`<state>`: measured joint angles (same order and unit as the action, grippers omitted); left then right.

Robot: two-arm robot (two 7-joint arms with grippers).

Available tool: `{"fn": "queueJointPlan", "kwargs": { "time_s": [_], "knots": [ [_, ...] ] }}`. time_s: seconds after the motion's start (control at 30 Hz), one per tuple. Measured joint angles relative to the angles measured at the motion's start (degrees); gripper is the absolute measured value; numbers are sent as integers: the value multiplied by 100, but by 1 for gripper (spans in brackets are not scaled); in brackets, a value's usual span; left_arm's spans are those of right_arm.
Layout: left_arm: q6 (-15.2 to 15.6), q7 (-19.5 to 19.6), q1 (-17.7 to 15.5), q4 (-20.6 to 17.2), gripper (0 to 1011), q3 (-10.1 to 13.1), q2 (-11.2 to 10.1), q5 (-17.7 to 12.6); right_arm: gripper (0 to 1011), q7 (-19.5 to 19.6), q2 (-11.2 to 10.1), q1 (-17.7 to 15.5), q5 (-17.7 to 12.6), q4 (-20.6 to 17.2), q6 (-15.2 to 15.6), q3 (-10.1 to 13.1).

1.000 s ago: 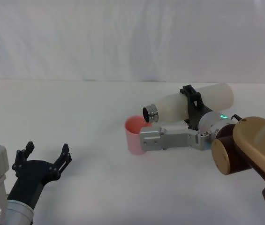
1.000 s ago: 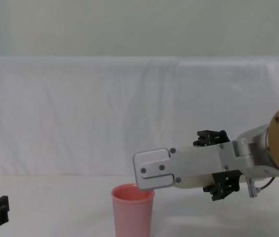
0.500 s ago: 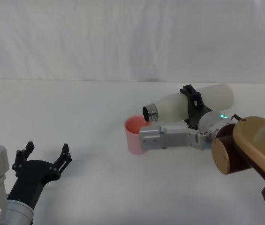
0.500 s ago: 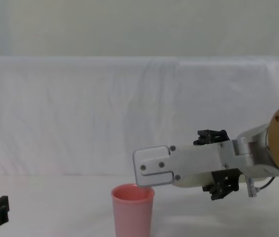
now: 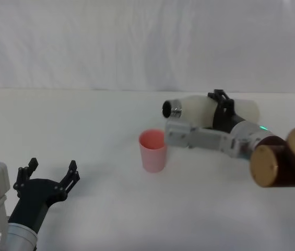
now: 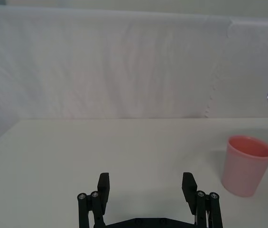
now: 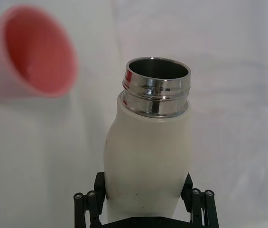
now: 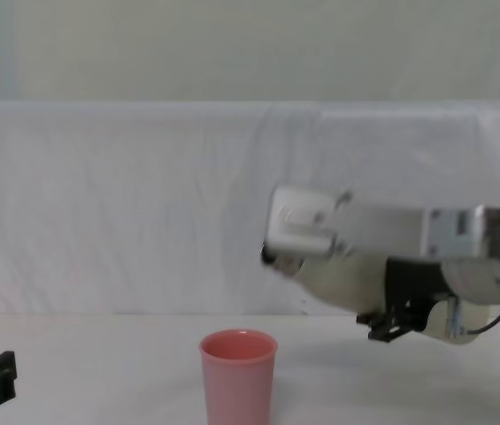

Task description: Grasp the thermos with one hand and pour water into the cup lid.

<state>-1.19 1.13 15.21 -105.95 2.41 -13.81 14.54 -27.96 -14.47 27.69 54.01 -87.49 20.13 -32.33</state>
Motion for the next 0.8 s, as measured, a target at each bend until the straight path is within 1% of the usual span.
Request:
{"fn": "queueJointPlan", "kwargs": {
  "time_s": [0.1, 0.13, 0.17, 0.2, 0.27, 0.3, 0.37, 0.4, 0.5, 0.57, 0.63, 0.67, 0.7, 0.8],
  "knots": [
    [0, 0, 0, 0, 1001, 0, 0, 0, 959, 143, 86, -154, -406, -79, -16, 317],
    [0, 1, 0, 0, 1001, 0, 0, 0, 959, 233, 148, -251, -704, -121, -35, 518],
    [0, 0, 0, 0, 1001, 0, 0, 0, 959, 280, 181, -304, -849, -145, -48, 622],
    [0, 0, 0, 0, 1001, 0, 0, 0, 959, 358, 249, -401, -1130, -188, -77, 828],
    [0, 0, 0, 0, 1001, 0, 0, 0, 960, 439, 324, -502, -1429, -240, -114, 1038],
    [0, 0, 0, 0, 1001, 0, 0, 0, 960, 503, 404, -595, -1716, -285, -155, 1245],
    [0, 1, 0, 0, 1001, 0, 0, 0, 959, 553, 473, -672, -1955, -320, -194, 1405],
    [0, 0, 0, 0, 1001, 0, 0, 0, 959, 584, 535, -740, -2192, -355, -227, 1554],
    [0, 0, 0, 0, 1001, 0, 0, 0, 959, 613, 616, -819, -2483, -398, -272, 1725],
    [0, 1, 0, 0, 1001, 0, 0, 0, 959, 633, 702, -910, -2818, -450, -322, 1904],
    [0, 1, 0, 0, 1001, 0, 0, 0, 960, 635, 734, -942, -2947, -466, -344, 1957],
    [0, 0, 0, 0, 1001, 0, 0, 0, 959, 635, 762, -973, -3085, -478, -363, 2018],
    [0, 1, 0, 0, 1001, 0, 0, 0, 959, 635, 762, -973, -3085, -478, -363, 2018],
    [0, 1, 0, 0, 1001, 0, 0, 0, 959, 635, 795, -1026, -3319, -484, -382, 2093]
  ]
}}
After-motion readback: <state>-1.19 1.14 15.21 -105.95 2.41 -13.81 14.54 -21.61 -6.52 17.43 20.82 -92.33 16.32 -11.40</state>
